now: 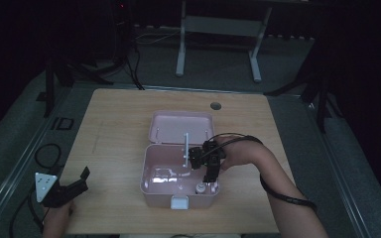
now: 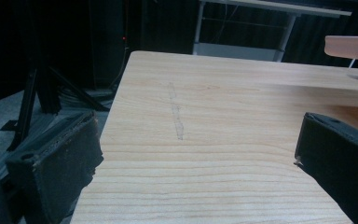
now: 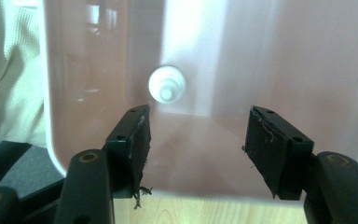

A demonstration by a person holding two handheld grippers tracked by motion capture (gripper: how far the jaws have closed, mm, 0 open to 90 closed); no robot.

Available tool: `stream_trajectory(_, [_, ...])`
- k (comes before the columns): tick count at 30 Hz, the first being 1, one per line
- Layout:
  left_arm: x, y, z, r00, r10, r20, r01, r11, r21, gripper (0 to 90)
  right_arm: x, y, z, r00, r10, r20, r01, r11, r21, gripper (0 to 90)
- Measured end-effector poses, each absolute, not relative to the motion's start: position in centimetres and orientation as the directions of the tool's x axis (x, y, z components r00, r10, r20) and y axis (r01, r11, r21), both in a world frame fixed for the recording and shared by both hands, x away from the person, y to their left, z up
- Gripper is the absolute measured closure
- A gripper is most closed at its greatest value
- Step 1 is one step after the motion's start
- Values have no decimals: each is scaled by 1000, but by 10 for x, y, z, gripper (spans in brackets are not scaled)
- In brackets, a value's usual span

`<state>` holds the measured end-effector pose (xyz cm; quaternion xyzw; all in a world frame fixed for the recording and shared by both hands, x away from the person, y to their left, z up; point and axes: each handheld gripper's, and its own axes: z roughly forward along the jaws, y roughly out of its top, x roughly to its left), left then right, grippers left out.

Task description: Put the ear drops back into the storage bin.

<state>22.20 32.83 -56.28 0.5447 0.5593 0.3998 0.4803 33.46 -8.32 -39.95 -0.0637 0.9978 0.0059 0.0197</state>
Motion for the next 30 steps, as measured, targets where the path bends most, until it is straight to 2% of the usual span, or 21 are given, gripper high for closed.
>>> stream_trajectory(9, [222,328,-563,53,993,-101,226,86,970,5,338,-108,-378,-995,-58,-78,-64,995,76,340])
stream_trajectory(15, [222,328,-563,51,993,-102,224,88,971,5,344,-130,-375,-997,7,-79,0,996,94,310])
stream_trajectory(20, [222,328,-563,51,993,-103,226,89,970,5,351,-149,-383,-996,63,-55,57,992,108,256])
stream_trajectory(23, [222,328,-563,51,994,-101,228,87,970,5,354,-160,-391,-995,91,-38,86,989,124,181])
stream_trajectory(30, [222,328,-563,51,994,-102,227,88,970,5,362,-182,-418,-986,165,-9,162,974,161,148])
